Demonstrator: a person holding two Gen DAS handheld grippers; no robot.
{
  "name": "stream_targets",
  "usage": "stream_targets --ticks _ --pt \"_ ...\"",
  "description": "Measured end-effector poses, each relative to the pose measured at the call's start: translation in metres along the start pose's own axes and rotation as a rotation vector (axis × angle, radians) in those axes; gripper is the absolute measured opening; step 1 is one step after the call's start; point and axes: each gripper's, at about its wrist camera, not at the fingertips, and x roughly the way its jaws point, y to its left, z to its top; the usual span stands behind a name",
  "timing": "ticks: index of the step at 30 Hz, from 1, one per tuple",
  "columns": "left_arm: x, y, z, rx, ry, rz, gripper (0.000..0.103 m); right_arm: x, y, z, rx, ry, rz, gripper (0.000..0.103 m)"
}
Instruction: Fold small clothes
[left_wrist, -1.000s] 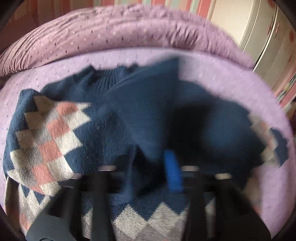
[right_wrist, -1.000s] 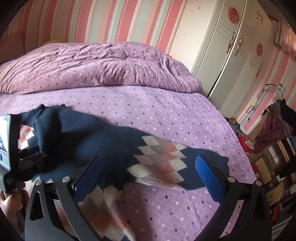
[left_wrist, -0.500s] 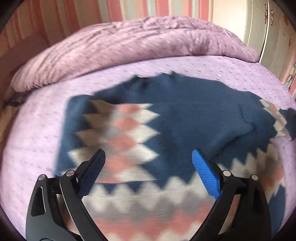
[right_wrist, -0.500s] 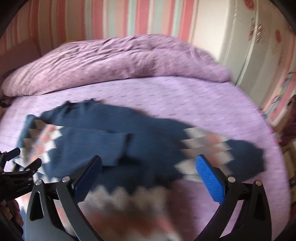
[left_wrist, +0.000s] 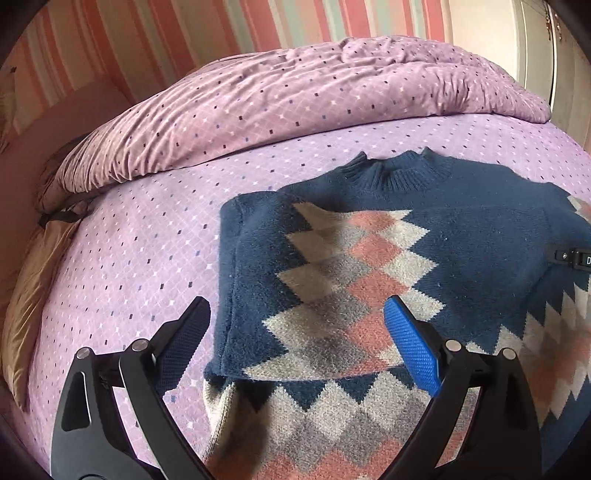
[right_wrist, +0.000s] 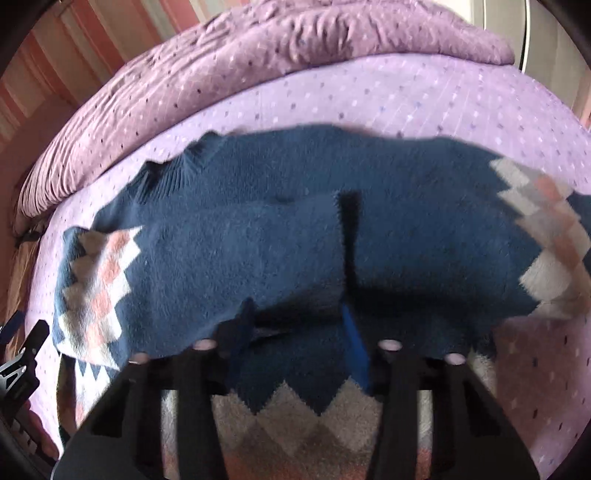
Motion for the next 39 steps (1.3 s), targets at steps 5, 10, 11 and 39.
stream_targets --ticks 5,10,11,39 --pt "0.001 -0.002 0.000 -0.003 0.004 0.001 0.094 -0.002 -0.004 0.009 -0.027 0.020 0.019 0.007" --pt "-0.001 -0.002 0.001 -0.001 -0.004 0.013 0.094 -0.017 0.003 0.011 -0.094 -0.059 -0.027 0.006" --pt "-0.002 -0.002 0.002 0.001 -0.004 0.016 0.094 -0.026 0.004 0.014 -0.113 -0.094 -0.040 0.006" --pt "0.054 -0.005 -0.023 -0.087 0.086 -0.074 0.097 -0.021 -0.015 0.017 -0.336 -0.125 -0.088 0.042"
